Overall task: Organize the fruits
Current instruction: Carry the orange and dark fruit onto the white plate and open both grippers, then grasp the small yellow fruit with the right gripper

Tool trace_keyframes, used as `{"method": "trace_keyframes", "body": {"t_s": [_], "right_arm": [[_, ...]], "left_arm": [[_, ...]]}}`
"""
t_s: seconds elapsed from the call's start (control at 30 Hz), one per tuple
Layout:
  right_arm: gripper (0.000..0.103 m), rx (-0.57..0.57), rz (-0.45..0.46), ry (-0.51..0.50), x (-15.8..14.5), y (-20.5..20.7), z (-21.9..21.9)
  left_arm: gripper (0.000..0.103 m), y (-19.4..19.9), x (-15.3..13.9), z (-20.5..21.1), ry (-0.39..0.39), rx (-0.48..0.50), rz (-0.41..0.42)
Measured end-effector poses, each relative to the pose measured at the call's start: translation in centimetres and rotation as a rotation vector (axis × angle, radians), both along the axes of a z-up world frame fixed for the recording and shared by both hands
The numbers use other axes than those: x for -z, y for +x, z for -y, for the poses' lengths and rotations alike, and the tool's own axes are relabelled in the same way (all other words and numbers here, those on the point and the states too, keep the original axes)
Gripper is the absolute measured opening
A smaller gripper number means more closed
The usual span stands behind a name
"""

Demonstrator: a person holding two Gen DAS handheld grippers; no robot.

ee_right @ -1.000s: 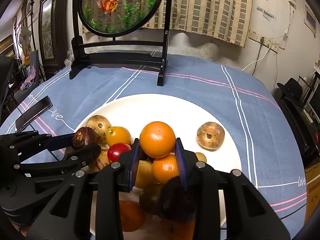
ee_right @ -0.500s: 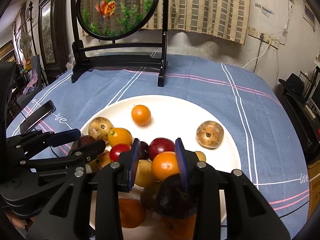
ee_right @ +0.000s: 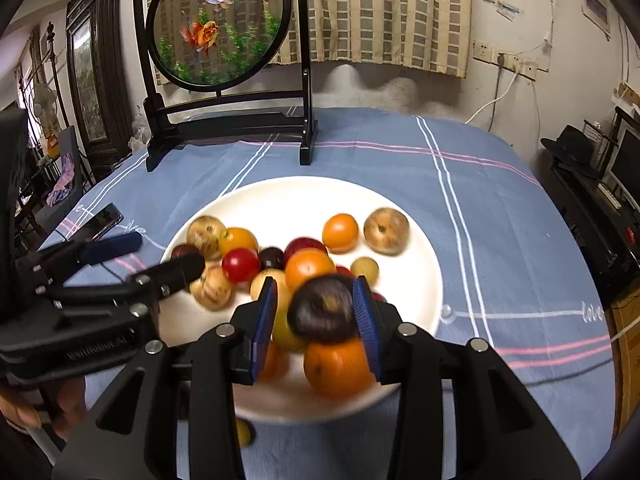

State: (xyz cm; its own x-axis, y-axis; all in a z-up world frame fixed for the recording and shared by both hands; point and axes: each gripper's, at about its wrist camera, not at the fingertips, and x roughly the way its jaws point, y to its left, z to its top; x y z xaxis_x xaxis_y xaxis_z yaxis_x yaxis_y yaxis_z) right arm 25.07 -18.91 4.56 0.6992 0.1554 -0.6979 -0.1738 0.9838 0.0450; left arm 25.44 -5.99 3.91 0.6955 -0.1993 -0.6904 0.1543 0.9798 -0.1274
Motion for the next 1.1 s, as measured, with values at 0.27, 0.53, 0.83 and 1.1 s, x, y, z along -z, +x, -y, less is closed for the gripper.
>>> {"method": "trace_keyframes", "body": {"t_s": [0.27,0.53,0.83,1.1], "right_arm": [[0.046,0.021,0.023,0.014,-0.9,-3.9,0.6],[0.047,0.023,0.005,0.024,0.0,-7.7,0.8],[0.048,0.029,-0.038,0.025,1.7,-10.9,0.7],[0.048,-0.01,-0.067,-0.005,3.0,-11.4,-1.3]], "left_arm": [[0.086,-3.7,-0.8,0.3,0.026,0.018,0.009],[0.092,-7.2,-0.4,-0.6,0.034,-0.003,0.004],[0.094,-9.8,1.1,-1.7,0.058,0.001,-0.014],[0.095,-9.8,2.4,-2.7,0.11,0.015,-0.01]]}}
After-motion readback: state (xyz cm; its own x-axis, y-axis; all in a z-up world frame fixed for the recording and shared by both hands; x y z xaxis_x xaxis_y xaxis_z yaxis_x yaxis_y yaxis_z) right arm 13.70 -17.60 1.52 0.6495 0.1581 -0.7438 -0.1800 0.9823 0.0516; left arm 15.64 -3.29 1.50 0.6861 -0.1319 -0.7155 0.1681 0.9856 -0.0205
